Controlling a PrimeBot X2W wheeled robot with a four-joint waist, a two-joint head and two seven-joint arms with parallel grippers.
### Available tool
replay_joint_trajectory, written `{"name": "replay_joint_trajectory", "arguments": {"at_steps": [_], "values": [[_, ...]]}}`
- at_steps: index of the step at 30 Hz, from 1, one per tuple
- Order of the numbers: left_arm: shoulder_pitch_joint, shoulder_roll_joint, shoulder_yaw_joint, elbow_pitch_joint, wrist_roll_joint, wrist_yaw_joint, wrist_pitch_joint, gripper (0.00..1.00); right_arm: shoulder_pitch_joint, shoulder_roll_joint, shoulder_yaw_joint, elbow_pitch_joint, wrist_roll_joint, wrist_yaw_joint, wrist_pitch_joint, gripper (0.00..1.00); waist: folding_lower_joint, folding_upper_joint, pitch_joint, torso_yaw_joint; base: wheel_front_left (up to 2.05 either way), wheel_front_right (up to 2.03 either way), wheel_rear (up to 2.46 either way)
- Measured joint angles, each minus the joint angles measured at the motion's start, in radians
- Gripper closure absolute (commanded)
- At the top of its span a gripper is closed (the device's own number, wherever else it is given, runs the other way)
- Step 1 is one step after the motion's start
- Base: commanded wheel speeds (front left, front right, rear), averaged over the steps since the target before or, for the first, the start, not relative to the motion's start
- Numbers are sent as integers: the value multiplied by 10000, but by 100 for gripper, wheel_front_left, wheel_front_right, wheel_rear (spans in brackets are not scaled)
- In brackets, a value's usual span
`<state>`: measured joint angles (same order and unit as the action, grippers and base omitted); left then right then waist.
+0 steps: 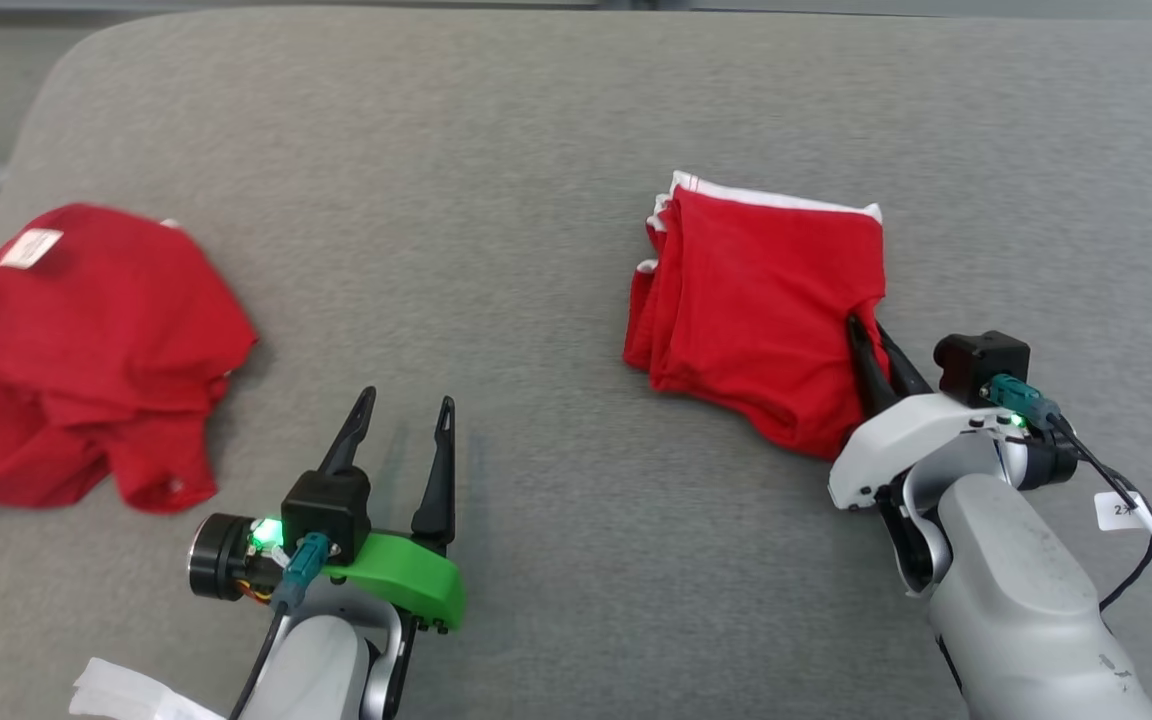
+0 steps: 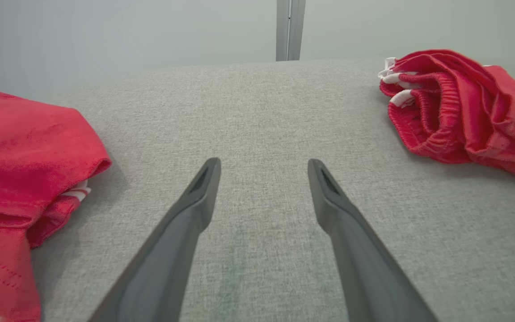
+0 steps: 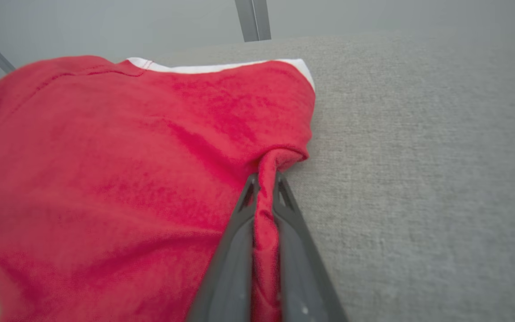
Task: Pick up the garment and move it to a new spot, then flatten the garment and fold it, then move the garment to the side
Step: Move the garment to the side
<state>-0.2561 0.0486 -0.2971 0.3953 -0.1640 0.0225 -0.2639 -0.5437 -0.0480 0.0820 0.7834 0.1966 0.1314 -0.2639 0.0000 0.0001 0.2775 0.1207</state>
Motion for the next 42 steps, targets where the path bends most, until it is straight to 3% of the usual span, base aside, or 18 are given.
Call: {"name": "replay_joint_trajectory", "arguments": {"at_steps": [22,29,35,42], "values": [[8,-13,-370,146,280,-499,0,0,905,-33,1605,-780,1193,0,2,100,0,0,-623,-4889,0,0,0],[-121,-21,-322,199,320,-685,0,0,1003,-36,1664,-1106,1060,0,2,100,0,0,-498,-5992,0,0,0],[-350,-13,-280,196,669,-855,0,0,251,-180,1009,-869,-27,2,12,100,0,0,-179,-5873,0,0,0],[-673,2,-249,-63,982,-945,0,0,-1009,-1528,50,-21,-1103,2,13,100,0,0,196,-4942,0,0,0]]}}
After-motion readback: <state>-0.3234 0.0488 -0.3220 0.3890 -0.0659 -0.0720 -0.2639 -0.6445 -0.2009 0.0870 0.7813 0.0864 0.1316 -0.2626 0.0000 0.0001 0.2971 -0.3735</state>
